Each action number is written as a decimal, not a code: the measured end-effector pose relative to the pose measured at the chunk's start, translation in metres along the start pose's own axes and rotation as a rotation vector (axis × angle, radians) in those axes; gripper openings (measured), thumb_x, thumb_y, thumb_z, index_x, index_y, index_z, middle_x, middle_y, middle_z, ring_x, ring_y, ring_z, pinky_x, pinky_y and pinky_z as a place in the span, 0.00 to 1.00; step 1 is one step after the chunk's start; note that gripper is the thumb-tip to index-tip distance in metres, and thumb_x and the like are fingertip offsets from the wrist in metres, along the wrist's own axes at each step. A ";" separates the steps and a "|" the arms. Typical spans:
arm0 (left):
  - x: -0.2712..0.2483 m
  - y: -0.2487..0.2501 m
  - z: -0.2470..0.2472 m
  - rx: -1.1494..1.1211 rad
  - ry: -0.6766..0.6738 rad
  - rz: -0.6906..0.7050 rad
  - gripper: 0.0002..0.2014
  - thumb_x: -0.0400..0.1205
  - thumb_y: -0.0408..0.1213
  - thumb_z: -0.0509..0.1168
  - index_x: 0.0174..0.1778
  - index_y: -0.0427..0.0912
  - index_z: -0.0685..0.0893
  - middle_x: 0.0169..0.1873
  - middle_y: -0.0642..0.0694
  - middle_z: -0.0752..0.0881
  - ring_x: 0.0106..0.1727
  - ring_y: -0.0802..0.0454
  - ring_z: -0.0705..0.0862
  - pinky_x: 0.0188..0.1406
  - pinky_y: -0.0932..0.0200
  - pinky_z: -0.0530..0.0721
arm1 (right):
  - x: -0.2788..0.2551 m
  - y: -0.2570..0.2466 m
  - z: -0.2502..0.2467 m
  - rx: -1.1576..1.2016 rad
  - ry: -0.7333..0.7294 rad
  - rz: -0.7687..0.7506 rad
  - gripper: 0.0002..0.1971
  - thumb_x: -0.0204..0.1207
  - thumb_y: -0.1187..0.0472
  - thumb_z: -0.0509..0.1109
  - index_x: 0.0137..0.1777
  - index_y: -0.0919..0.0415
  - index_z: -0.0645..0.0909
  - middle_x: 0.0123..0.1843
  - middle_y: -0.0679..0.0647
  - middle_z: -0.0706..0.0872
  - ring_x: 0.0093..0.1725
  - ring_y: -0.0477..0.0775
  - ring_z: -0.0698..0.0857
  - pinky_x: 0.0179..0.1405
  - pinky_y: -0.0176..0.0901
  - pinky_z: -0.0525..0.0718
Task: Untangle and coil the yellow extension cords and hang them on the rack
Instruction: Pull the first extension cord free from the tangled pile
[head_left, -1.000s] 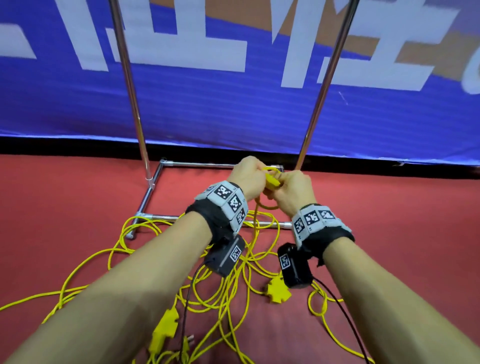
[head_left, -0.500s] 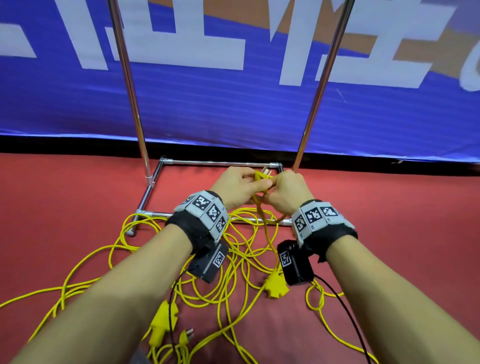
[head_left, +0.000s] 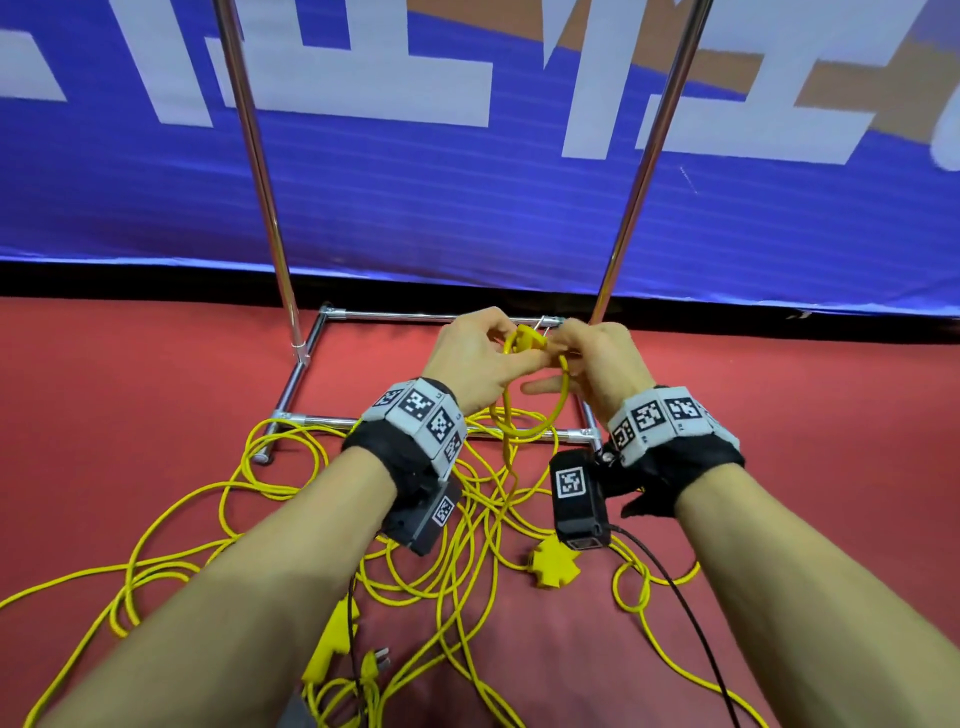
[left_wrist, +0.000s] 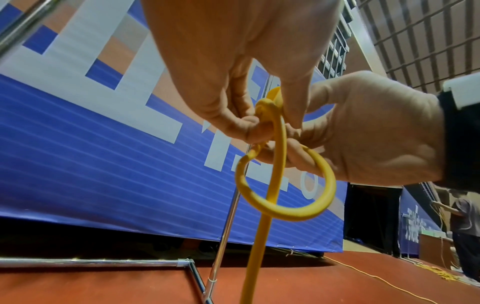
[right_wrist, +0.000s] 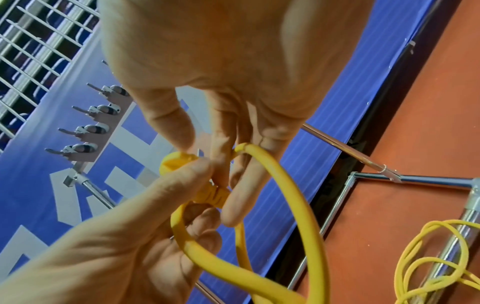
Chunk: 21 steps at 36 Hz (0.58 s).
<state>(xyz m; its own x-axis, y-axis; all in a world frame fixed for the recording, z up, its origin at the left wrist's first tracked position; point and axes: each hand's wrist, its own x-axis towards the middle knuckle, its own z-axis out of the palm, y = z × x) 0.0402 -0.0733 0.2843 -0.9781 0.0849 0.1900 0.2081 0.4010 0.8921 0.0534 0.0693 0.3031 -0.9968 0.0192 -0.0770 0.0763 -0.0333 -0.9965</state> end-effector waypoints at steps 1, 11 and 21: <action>0.000 -0.001 0.000 0.013 0.010 0.007 0.18 0.65 0.49 0.79 0.37 0.42 0.81 0.26 0.47 0.84 0.26 0.52 0.75 0.30 0.56 0.74 | 0.000 0.000 0.001 0.020 0.000 -0.010 0.13 0.77 0.69 0.67 0.29 0.69 0.78 0.33 0.63 0.79 0.37 0.62 0.86 0.37 0.59 0.90; -0.003 -0.007 0.000 0.145 -0.022 0.031 0.14 0.65 0.35 0.78 0.38 0.44 0.78 0.27 0.45 0.85 0.30 0.44 0.82 0.31 0.53 0.78 | 0.002 0.003 0.003 -0.227 -0.158 -0.009 0.16 0.74 0.67 0.76 0.60 0.69 0.80 0.47 0.67 0.87 0.37 0.60 0.85 0.34 0.45 0.86; -0.005 -0.016 -0.012 -0.304 -0.328 -0.213 0.21 0.75 0.10 0.58 0.57 0.36 0.80 0.52 0.37 0.84 0.35 0.49 0.86 0.48 0.53 0.89 | 0.000 0.003 -0.009 -0.222 -0.068 -0.065 0.13 0.67 0.84 0.66 0.41 0.67 0.83 0.35 0.62 0.85 0.19 0.53 0.78 0.19 0.38 0.75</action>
<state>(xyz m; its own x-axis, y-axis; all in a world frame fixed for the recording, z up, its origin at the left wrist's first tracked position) 0.0418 -0.0912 0.2738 -0.9372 0.3326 -0.1048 -0.0533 0.1603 0.9856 0.0534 0.0780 0.2998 -0.9984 -0.0537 -0.0179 0.0076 0.1861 -0.9825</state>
